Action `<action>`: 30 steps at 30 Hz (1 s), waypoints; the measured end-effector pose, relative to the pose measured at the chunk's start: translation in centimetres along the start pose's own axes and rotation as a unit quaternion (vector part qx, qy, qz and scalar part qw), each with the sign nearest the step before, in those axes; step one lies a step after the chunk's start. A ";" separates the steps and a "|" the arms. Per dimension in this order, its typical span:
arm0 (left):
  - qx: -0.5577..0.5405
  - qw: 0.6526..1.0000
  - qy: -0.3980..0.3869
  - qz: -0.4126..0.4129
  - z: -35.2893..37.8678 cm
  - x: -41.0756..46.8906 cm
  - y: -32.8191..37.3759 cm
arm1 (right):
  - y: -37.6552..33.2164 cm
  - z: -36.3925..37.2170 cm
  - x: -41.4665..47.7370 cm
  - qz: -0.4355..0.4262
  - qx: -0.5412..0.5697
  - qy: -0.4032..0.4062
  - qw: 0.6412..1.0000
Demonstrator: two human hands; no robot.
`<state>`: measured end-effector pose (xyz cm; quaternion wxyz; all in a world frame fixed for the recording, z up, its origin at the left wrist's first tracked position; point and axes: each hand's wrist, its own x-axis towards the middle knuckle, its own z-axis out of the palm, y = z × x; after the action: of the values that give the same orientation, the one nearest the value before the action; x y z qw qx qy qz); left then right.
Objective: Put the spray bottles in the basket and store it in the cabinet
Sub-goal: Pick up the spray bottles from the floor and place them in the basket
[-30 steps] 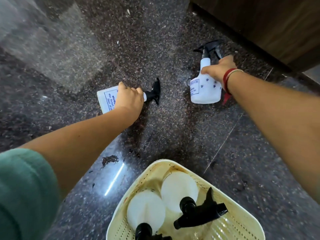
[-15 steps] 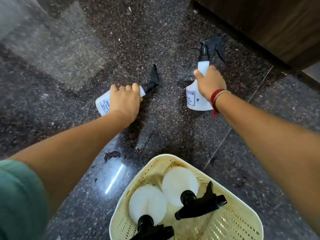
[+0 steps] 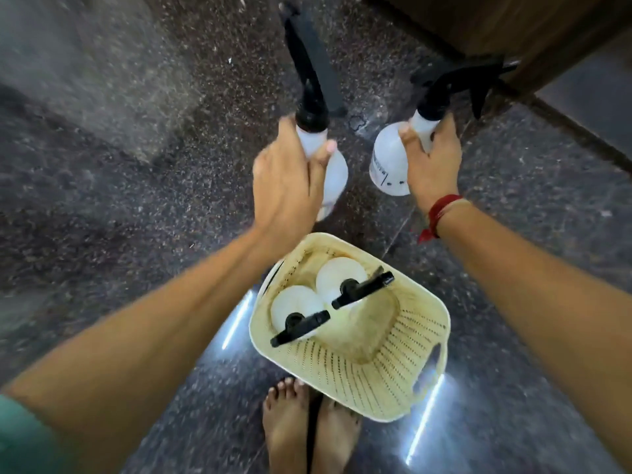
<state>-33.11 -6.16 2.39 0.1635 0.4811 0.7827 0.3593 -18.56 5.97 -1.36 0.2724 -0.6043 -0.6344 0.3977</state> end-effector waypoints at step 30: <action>0.061 0.822 -0.498 0.269 1.1 -19.0 0.9 | 5.6 -11.0 -22.8 0.198 0.195 -0.021 0.960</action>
<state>-22.67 -22.06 0.60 0.3982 0.7950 0.4546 0.0525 -3.62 -14.77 2.91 0.2878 -0.6446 -0.4174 0.5723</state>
